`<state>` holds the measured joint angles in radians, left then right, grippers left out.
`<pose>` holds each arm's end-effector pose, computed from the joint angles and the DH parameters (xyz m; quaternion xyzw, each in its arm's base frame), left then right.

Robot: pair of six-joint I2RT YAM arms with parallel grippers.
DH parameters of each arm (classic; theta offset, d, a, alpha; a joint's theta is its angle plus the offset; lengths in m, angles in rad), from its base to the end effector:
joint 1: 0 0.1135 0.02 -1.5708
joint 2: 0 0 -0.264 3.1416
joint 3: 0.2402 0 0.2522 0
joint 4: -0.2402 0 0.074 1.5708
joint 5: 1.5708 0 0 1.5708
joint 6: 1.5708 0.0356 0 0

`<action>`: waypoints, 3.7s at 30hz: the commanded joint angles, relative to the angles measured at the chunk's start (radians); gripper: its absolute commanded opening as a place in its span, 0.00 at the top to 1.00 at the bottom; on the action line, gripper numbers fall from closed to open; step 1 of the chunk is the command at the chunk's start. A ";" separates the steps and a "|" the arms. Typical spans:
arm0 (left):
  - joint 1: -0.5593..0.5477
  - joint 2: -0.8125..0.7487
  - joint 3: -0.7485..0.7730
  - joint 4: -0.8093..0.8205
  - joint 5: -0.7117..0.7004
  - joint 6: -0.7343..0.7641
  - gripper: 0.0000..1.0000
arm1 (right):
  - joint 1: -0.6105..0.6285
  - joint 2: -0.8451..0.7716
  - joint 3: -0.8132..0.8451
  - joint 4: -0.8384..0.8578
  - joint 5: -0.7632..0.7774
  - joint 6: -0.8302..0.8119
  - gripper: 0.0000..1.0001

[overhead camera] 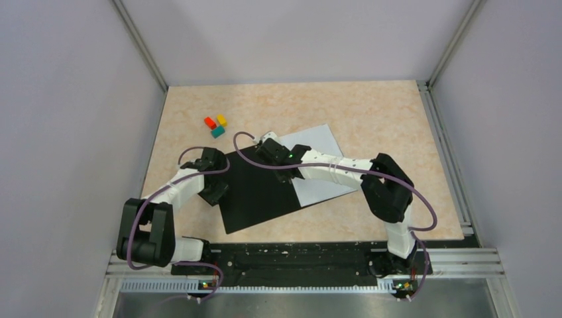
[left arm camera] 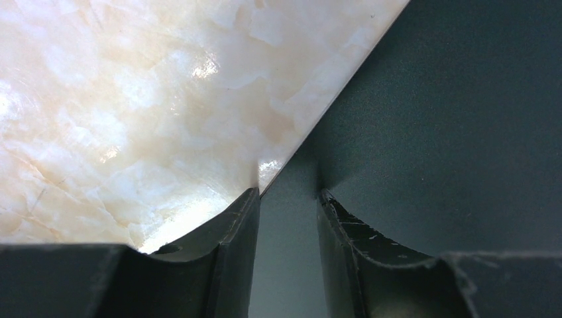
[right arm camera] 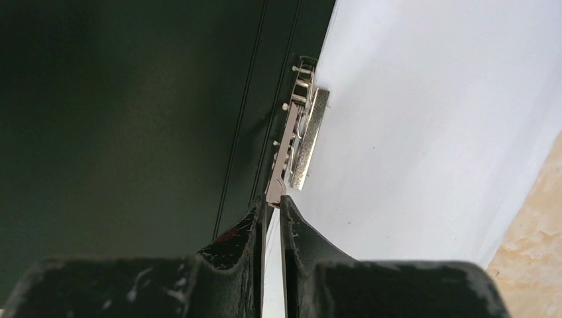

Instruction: Put the files into the folder

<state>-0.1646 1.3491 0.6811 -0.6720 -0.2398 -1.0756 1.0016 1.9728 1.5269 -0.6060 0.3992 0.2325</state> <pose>0.2147 -0.0271 0.1607 -0.4462 0.8796 0.0303 0.1621 0.2397 0.3490 0.2122 -0.3082 0.8972 -0.0108 0.3160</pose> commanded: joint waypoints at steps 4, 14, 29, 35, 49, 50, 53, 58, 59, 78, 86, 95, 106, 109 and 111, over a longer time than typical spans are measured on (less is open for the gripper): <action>0.013 0.050 -0.055 0.033 0.003 -0.020 0.58 | -0.015 -0.063 -0.104 0.036 0.012 0.056 0.93; 0.014 0.046 -0.046 0.021 -0.004 -0.016 0.59 | -0.063 -0.100 -0.241 0.112 -0.095 0.108 0.97; 0.014 0.052 -0.045 0.029 0.002 -0.012 0.59 | -0.079 -0.065 -0.314 0.168 -0.142 0.145 1.00; 0.014 0.051 -0.044 0.031 -0.001 -0.009 0.59 | -0.084 -0.103 -0.270 0.165 -0.157 0.139 1.00; 0.014 0.050 -0.022 0.033 0.000 0.009 0.59 | -0.155 -0.236 -0.150 0.140 -0.190 0.124 0.80; 0.014 0.049 -0.021 0.034 0.001 0.011 0.59 | -0.154 -0.232 -0.128 0.128 -0.190 0.117 0.79; 0.014 0.051 -0.019 0.033 0.001 0.011 0.59 | -0.125 -0.199 -0.065 0.088 -0.154 0.082 0.73; 0.014 0.054 -0.019 0.038 0.003 0.013 0.59 | -0.062 -0.105 0.061 -0.007 -0.056 0.028 0.70; 0.014 0.055 -0.019 0.038 0.004 0.013 0.59 | -0.054 -0.085 0.083 -0.024 -0.035 0.022 0.70; 0.016 0.063 -0.019 0.044 0.013 0.013 0.60 | -0.017 0.052 0.179 -0.080 0.031 -0.010 0.77; 0.017 0.065 -0.021 0.048 0.018 0.016 0.60 | -0.008 0.046 0.188 -0.074 0.002 -0.009 0.72; 0.020 0.068 -0.022 0.051 0.021 0.017 0.60 | -0.007 0.063 0.195 -0.080 0.014 -0.004 0.75; 0.026 0.068 -0.026 0.051 0.024 0.019 0.61 | -0.007 0.080 0.200 -0.081 0.022 0.001 0.85; 0.029 0.071 -0.025 0.050 0.023 0.019 0.61 | -0.007 0.074 0.191 -0.079 0.021 0.005 0.87; 0.031 0.074 -0.025 0.051 0.026 0.019 0.61 | -0.006 0.068 0.182 -0.079 0.024 0.009 0.89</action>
<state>-0.1432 1.3643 0.6941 -0.6762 -0.2131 -1.0481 0.9817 2.0491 1.6775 -0.6975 0.4004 0.2306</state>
